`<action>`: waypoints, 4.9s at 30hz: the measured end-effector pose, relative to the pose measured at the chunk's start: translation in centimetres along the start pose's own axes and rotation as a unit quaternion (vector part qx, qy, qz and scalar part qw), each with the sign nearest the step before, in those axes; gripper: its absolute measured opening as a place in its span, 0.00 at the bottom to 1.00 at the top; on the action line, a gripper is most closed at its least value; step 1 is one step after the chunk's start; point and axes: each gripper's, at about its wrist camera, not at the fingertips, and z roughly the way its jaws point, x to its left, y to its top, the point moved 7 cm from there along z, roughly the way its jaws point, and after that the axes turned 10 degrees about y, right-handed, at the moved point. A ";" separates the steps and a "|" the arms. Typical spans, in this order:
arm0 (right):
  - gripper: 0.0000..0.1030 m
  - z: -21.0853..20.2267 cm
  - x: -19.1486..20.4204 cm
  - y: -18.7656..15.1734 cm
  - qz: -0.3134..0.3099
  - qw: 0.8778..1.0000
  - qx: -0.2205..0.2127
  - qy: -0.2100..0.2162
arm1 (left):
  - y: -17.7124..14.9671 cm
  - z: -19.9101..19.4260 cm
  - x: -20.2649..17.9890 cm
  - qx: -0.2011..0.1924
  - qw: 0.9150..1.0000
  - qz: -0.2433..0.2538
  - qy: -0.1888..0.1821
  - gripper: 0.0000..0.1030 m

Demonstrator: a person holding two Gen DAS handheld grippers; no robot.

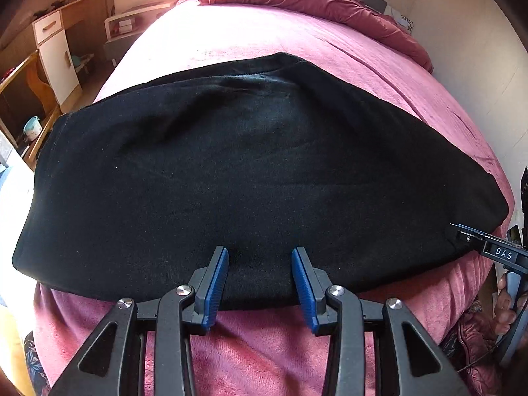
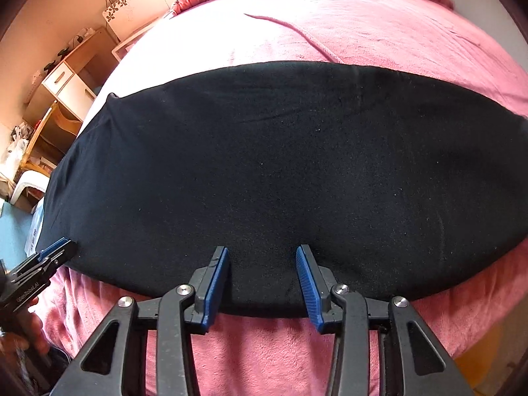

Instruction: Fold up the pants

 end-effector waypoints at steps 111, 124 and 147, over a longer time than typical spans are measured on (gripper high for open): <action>0.59 -5.6 -8.4 -8.5 0.074 0.997 -0.013 0.032 | 11.9 0.7 -12.3 0.109 0.936 -0.082 -0.324 0.17; 0.56 -4.1 -4.5 -5.1 0.016 0.999 -0.032 0.029 | 11.4 0.8 -8.3 0.088 0.963 -0.056 -0.247 0.15; 0.49 3.4 0.0 8.8 -0.008 0.998 -0.058 -0.014 | 8.3 1.8 -10.1 0.030 0.983 0.013 -0.179 0.15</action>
